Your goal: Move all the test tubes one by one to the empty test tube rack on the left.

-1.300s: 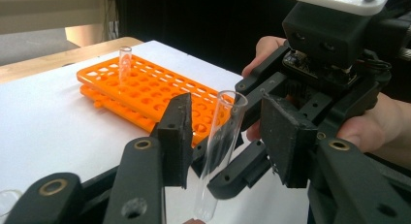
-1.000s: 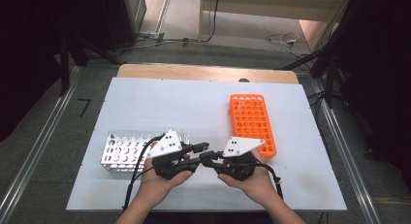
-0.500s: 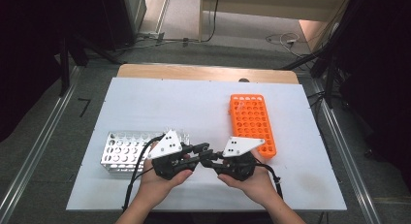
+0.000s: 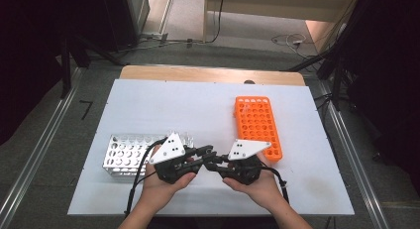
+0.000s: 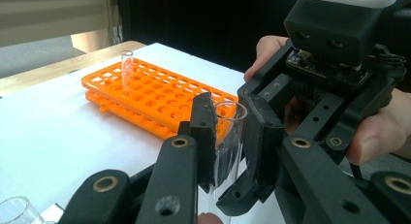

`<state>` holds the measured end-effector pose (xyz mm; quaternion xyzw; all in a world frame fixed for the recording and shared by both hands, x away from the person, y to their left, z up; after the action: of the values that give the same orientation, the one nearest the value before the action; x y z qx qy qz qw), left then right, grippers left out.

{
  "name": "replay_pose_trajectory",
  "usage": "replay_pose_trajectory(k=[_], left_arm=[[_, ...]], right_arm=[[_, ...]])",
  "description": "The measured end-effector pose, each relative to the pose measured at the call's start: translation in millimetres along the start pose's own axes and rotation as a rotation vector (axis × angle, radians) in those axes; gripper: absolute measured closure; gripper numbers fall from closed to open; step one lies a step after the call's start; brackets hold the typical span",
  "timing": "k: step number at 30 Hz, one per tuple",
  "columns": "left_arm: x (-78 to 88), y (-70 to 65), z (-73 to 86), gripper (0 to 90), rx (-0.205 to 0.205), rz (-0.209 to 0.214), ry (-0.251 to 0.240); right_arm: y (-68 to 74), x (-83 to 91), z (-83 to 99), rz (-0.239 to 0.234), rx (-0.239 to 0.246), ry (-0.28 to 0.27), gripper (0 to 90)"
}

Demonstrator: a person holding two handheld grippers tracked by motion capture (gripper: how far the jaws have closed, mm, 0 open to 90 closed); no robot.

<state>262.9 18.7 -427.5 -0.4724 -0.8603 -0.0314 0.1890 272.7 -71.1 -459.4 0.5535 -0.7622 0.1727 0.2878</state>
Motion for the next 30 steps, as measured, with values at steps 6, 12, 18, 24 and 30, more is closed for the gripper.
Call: replay_pose_trajectory(k=[6,12,18,24,30], left_arm=[[1.4,1.7,-0.9,75.6,0.0,-0.008,-0.004],[4.6,6.1,-2.0,75.6,0.004,-0.026,-0.011],[9.5,10.7,-4.0,75.6,0.009,-0.04,-0.022],[17.2,18.0,-6.2,75.7,0.014,-0.062,-0.034],[27.4,27.7,-7.4,75.7,0.024,-0.088,-0.045]], right_arm=[[-0.5,-0.3,-0.3,0.008,-0.001,-0.001,68.0],[-1.0,-0.3,-1.6,0.016,-0.004,-0.013,53.2],[-4.8,3.5,-3.2,0.028,-0.025,-0.033,32.4],[-15.0,13.4,-5.7,0.071,-0.059,-0.076,11.2],[-27.5,24.2,-2.1,0.078,-0.083,-0.1,0.0]])
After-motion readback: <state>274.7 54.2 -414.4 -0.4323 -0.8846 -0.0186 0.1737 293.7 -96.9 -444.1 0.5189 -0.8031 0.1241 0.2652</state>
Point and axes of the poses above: each handheld gripper's, and its own axes: x roughly backward along the jaws, z roughly out of its underside, y roughly to its left, the point moved 8 cm from there along -x, roughly forward along the jaws, and after that the axes turned 6 degrees about y, right-handed, at the moved point
